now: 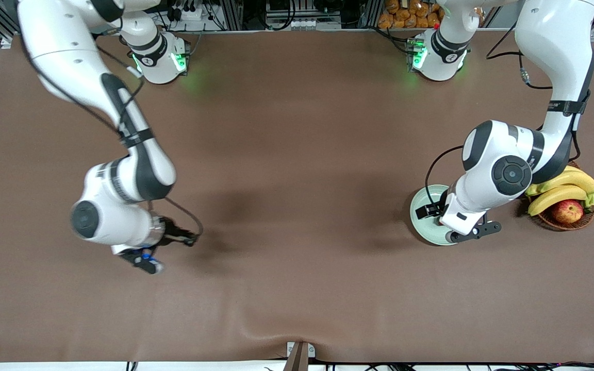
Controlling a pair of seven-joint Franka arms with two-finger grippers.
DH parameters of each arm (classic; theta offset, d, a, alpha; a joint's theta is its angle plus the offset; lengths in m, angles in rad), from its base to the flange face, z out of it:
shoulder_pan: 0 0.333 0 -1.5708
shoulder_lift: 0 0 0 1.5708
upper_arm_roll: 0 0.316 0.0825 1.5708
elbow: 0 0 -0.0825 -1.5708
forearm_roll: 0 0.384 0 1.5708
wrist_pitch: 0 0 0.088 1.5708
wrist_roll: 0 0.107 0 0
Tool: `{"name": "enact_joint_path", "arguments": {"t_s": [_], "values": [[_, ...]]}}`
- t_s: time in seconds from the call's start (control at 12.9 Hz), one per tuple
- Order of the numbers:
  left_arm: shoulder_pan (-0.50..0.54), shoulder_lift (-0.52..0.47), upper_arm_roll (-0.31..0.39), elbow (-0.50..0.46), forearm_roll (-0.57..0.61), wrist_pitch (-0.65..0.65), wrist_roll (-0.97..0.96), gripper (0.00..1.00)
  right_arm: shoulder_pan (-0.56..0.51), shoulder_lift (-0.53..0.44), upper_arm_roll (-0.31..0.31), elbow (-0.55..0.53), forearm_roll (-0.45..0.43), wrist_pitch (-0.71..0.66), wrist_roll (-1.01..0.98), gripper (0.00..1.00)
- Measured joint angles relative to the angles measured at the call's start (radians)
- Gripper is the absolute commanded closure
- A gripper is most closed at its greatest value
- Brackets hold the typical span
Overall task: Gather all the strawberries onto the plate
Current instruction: 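Carry the third strawberry toward the left gripper with the right gripper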
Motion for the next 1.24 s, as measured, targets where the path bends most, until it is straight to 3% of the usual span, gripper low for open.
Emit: {"name": "enact_joint_path", "arguments": {"t_s": [0.23,0.39,0.85,1.16,1.24], "values": [[0.002,0.022,0.001,-0.016,0.000,-0.009,0.000,0.00,0.120,0.009,0.000,0.042,0.074,0.049,0.196,0.98],[0.004,0.037,0.002,-0.016,0.000,-0.009,0.000,0.00,0.189,0.025,0.001,0.050,0.117,0.151,0.296,0.98],[0.032,0.037,0.007,-0.018,0.000,-0.009,0.004,0.00,0.407,0.171,0.002,0.123,0.132,0.478,0.580,0.96],[0.030,0.046,0.004,-0.031,0.000,-0.008,0.001,0.00,0.525,0.270,0.001,0.192,0.133,0.624,0.676,0.89],[0.030,0.052,0.002,-0.031,0.000,-0.006,-0.002,0.00,0.548,0.285,0.001,0.196,0.133,0.652,0.693,0.80]]}}
